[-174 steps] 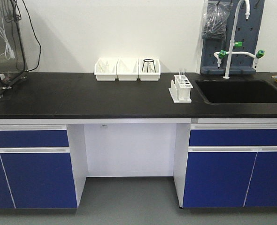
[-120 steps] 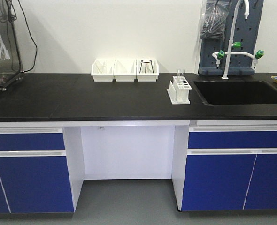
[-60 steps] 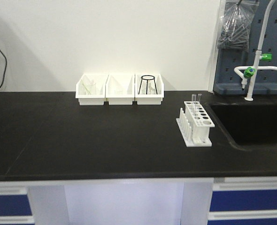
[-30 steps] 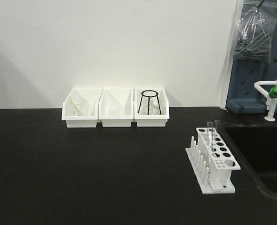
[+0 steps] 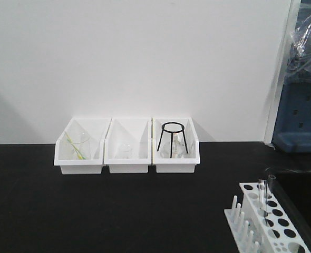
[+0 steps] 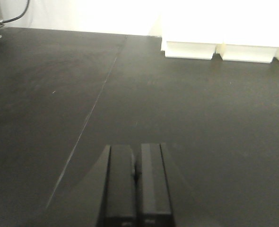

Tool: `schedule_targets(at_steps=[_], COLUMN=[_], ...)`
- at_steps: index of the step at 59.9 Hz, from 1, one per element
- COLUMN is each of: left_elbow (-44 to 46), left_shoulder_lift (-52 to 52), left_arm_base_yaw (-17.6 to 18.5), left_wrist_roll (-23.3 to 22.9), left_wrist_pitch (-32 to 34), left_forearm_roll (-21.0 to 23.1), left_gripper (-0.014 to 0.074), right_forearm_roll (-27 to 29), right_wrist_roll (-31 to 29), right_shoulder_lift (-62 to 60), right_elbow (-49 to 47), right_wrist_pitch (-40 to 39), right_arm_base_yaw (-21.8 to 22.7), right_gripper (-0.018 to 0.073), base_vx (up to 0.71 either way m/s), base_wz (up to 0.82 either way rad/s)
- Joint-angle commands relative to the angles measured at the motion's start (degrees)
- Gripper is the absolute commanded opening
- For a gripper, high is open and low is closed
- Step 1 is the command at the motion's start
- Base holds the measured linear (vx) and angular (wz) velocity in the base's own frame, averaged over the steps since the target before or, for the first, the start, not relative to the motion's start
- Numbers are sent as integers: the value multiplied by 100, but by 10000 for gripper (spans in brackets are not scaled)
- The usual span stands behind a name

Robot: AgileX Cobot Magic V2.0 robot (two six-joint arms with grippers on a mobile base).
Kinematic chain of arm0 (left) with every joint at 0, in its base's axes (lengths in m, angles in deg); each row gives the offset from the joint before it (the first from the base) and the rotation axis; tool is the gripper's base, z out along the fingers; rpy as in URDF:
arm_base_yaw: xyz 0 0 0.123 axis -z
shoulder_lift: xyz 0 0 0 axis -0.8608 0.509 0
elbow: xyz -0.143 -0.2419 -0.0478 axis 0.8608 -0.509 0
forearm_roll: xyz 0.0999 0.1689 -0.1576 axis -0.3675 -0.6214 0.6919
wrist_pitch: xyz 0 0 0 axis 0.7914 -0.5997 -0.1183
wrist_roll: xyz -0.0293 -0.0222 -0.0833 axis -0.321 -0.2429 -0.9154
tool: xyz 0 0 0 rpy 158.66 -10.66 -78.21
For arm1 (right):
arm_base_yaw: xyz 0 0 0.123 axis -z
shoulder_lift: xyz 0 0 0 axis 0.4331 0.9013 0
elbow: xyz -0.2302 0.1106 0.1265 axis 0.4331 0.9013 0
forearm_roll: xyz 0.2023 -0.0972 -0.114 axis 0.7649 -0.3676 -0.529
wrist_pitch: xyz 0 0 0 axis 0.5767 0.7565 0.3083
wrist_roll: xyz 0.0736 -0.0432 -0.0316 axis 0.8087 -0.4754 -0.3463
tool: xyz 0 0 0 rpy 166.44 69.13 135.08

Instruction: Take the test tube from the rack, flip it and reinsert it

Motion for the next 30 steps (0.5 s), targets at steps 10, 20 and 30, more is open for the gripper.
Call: schedule_targets(at_steps=[10,20,30], left_elbow=[-11,-11,-11], left_shoulder_lift=[-17,-17,-17], left_arm_base_yaw=[21,21,21], left_wrist_roll=[-1,-1,-1], left_wrist_pitch=[503,503,503], left_forearm_roll=[21,21,21], left_gripper=[-6,-6,-6], right_forearm_roll=[-11,-11,-11], right_wrist_roll=[-47,-47,-47], right_shoulder_lift=[-40,-40,-40], right_elbow=[2,2,2], right_wrist_pitch=[-465,-465,-465], right_arm_base_yaw=[14,14,14], right_gripper=[-12,-12,-12], base_vx=[24,13,7], base_wz=[-5,-5,0])
